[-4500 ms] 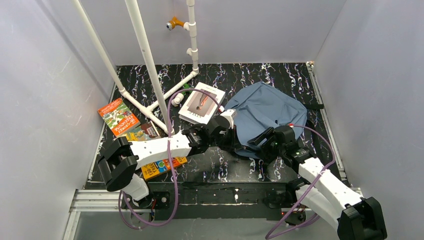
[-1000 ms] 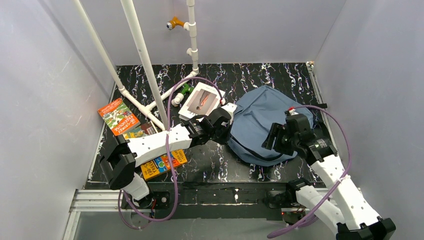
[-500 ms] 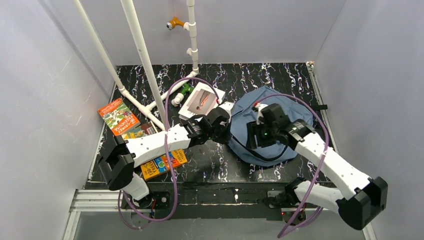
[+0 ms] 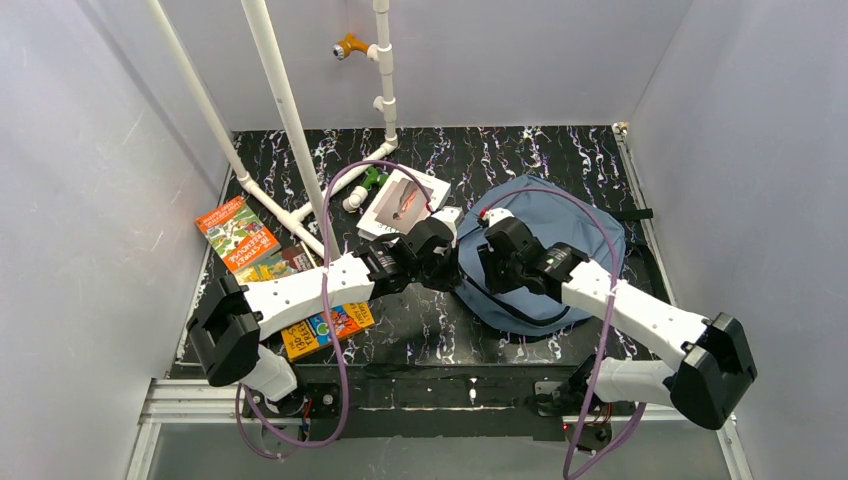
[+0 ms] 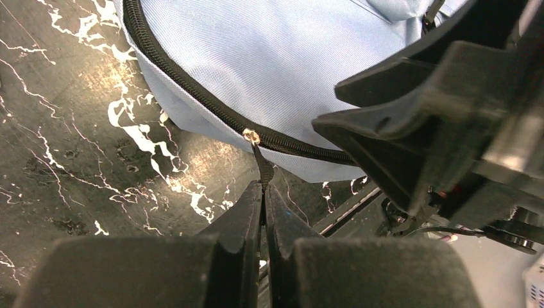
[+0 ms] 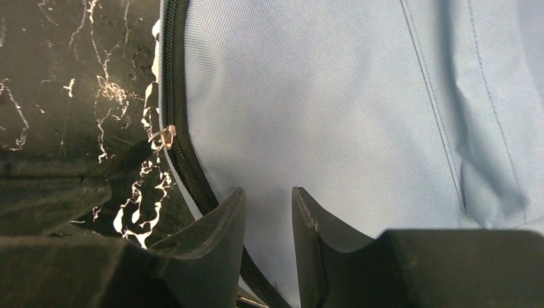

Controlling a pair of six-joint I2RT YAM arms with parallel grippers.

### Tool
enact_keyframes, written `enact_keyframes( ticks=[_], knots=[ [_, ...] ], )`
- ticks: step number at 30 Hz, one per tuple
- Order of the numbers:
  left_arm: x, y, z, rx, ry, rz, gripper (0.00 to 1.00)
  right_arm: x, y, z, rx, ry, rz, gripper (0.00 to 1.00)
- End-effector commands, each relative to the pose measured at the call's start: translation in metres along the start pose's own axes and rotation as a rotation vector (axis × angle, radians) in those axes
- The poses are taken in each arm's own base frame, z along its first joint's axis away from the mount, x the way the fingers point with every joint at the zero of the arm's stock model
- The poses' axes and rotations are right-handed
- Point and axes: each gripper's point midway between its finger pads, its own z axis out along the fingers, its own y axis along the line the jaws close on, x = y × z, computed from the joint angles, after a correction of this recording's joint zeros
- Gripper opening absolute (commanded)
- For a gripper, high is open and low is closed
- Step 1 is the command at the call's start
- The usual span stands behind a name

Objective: Pack the student bag
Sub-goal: Unzip the student bag at the center of the board.

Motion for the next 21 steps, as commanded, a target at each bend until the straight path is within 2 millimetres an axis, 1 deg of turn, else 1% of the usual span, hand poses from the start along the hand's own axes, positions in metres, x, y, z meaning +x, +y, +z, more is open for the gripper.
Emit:
enact_keyframes(
  ticks=[1, 3, 6, 9, 11, 13, 18, 21],
  knots=[
    [-0.015, -0.016, -0.018, 0.077, -0.050, -0.029, 0.00, -0.002, 0.008, 0.014, 0.001, -0.018, -0.011, 0.41],
    [-0.014, -0.017, -0.017, 0.082, -0.050, -0.030, 0.00, -0.001, 0.014, 0.010, -0.016, -0.026, -0.025, 0.46],
    [-0.013, -0.016, -0.016, 0.075, -0.039, -0.028, 0.00, -0.008, 0.023, -0.004, -0.046, -0.047, -0.024, 0.52],
    [-0.014, -0.015, -0.017, 0.074, -0.052, -0.027, 0.00, -0.016, 0.030, -0.018, -0.073, -0.084, -0.023, 0.55],
    [-0.016, -0.013, -0.018, 0.062, -0.055, -0.019, 0.00, -0.018, 0.030, -0.021, -0.075, -0.097, -0.036, 0.56],
    [-0.017, -0.013, -0.020, 0.058, -0.059, -0.009, 0.00, -0.016, 0.029, -0.017, -0.066, -0.090, -0.056, 0.55],
    [-0.022, -0.011, -0.025, 0.045, -0.074, -0.006, 0.00, 0.004, 0.030, -0.004, -0.063, -0.005, -0.075, 0.54],
    [-0.023, -0.014, -0.026, 0.063, -0.087, -0.013, 0.00, 0.010, 0.023, 0.004, -0.034, -0.009, -0.076, 0.54]
  ],
)
